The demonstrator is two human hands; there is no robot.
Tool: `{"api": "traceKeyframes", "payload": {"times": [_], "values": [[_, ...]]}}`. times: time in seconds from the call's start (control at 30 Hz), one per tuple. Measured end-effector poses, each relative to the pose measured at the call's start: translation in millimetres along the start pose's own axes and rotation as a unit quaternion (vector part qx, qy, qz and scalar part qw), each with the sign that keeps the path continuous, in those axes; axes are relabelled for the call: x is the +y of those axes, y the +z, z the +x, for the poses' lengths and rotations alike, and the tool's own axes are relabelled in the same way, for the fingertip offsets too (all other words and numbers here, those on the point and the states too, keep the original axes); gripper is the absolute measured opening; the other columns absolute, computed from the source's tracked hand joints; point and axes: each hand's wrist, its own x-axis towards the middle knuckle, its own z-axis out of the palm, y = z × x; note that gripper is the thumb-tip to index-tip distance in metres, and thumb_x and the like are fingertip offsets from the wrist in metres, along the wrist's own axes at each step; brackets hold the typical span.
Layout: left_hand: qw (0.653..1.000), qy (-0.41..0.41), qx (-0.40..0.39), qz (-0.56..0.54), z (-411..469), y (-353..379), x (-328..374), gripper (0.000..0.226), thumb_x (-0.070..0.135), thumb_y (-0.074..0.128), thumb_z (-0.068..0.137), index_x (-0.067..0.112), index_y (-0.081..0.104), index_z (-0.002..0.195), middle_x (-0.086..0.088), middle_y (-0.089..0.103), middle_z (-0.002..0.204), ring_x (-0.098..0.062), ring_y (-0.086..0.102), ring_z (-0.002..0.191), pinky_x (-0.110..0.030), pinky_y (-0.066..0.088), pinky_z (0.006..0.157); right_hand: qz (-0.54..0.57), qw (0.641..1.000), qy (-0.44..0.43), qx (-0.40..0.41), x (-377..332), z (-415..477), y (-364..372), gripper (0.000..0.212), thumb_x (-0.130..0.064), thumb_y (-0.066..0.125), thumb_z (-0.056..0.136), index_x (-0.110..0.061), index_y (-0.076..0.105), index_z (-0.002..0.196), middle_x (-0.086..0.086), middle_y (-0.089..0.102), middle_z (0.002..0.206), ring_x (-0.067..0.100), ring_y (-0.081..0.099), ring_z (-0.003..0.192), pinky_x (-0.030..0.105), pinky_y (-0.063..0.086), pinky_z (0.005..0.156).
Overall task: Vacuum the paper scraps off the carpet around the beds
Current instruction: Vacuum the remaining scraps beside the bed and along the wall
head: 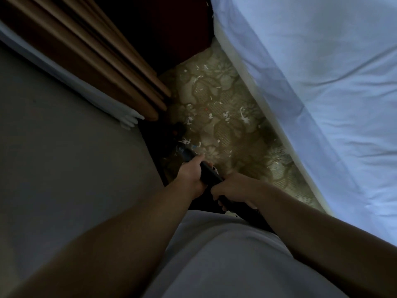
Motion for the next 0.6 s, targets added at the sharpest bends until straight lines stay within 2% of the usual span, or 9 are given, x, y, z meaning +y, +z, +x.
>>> {"api": "traceKeyframes", "payload": {"times": [0.1,0.2,0.27,0.37,0.47,0.53,0.6], "values": [[1.000,0.000,0.005,-0.011,-10.3,9.8,-23.0,0.032,0.022,0.068,0.097,0.007,0.054,0.121,-0.012,0.061,0.080,-0.025,0.063,0.062,-0.037,0.055,0.056,0.000,1.000,0.003,0.004,20.5,-13.0,-5.2,0.022,-0.016,0.073,0.080,-0.003,0.074,0.098,0.011,0.077,0.076,0.023,0.073,0.065,0.030,0.056,0.060],[1.000,0.001,-0.001,-0.018,-22.0,19.4,-53.1,0.022,0.022,0.066,0.098,0.002,0.059,0.105,-0.011,0.060,0.081,-0.025,0.061,0.072,-0.042,0.054,0.065,0.002,1.000,0.004,0.001,47.6,-28.1,-10.8,0.025,-0.017,0.073,0.079,-0.002,0.074,0.099,0.013,0.077,0.078,0.027,0.073,0.069,0.033,0.056,0.064],[1.000,-0.008,-0.006,-0.021,-32.0,28.9,-75.9,0.025,0.025,0.065,0.099,0.001,0.061,0.095,-0.011,0.061,0.080,-0.027,0.062,0.074,-0.044,0.053,0.068,-0.001,1.000,0.007,0.000,68.6,-41.1,-16.0,0.025,-0.016,0.072,0.078,-0.001,0.076,0.099,0.015,0.077,0.078,0.028,0.072,0.070,0.035,0.056,0.066],[0.999,-0.021,-0.001,-0.046,-46.6,48.5,-115.0,0.026,0.026,0.064,0.099,0.000,0.063,0.102,-0.012,0.063,0.084,-0.027,0.062,0.073,-0.043,0.053,0.066,-0.017,1.000,0.016,0.012,106.6,-61.8,-24.2,0.027,-0.016,0.073,0.075,0.001,0.078,0.096,0.017,0.077,0.078,0.030,0.072,0.070,0.037,0.056,0.069],[0.998,-0.030,-0.003,-0.052,-60.7,68.8,-157.7,0.025,0.023,0.064,0.099,0.003,0.062,0.113,-0.011,0.063,0.084,-0.025,0.061,0.068,-0.043,0.053,0.064,-0.015,0.999,0.028,0.037,148.0,-82.7,-35.6,0.023,-0.015,0.074,0.077,0.000,0.076,0.094,0.017,0.076,0.077,0.027,0.071,0.061,0.029,0.055,0.058],[0.998,-0.041,-0.022,-0.045,-66.2,80.5,-184.1,0.020,0.023,0.064,0.099,0.004,0.061,0.105,-0.012,0.062,0.085,-0.025,0.061,0.072,-0.044,0.052,0.068,-0.002,0.998,0.037,0.046,174.3,-96.1,-42.4,0.019,-0.014,0.073,0.082,-0.001,0.075,0.096,0.013,0.075,0.076,0.023,0.070,0.058,0.025,0.054,0.054],[0.997,-0.050,-0.048,-0.041,-76.6,92.9,-202.8,0.018,0.020,0.063,0.100,0.004,0.058,0.098,-0.012,0.058,0.084,-0.025,0.059,0.074,-0.046,0.052,0.075,0.015,0.997,0.044,0.058,196.1,-109.3,-49.3,0.018,-0.014,0.074,0.082,-0.002,0.075,0.096,0.013,0.077,0.077,0.024,0.071,0.063,0.029,0.057,0.060]]}}
